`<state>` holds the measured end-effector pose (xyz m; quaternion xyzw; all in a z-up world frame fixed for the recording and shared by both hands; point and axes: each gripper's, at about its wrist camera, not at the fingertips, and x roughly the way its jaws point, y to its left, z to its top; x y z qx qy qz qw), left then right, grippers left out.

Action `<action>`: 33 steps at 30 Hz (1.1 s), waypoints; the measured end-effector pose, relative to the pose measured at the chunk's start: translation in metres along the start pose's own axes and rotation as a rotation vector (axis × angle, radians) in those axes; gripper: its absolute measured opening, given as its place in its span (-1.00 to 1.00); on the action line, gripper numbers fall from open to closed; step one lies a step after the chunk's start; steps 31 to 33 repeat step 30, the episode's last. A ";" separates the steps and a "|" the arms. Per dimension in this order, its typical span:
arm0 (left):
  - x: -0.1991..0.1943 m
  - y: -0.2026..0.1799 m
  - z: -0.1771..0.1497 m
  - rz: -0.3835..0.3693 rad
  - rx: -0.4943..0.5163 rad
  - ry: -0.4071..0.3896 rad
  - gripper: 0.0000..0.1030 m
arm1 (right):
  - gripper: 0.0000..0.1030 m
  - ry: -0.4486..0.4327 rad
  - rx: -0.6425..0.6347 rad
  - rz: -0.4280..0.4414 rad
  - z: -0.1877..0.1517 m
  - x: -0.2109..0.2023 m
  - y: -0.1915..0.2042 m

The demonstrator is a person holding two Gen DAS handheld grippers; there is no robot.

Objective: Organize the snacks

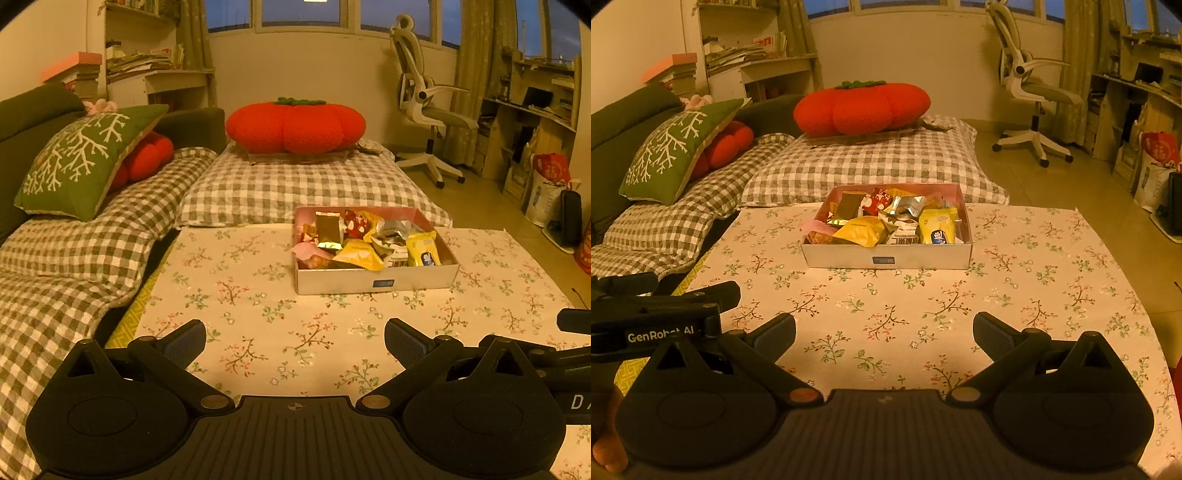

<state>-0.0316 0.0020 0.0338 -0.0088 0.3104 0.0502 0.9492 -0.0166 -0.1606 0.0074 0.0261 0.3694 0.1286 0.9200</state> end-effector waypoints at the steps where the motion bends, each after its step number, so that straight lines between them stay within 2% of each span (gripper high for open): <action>1: 0.000 0.000 0.000 0.001 0.001 0.001 1.00 | 0.99 0.001 0.003 0.002 0.000 0.000 0.000; 33: 0.000 0.002 0.000 -0.008 0.001 0.009 1.00 | 0.99 0.005 0.004 0.008 0.000 0.002 0.003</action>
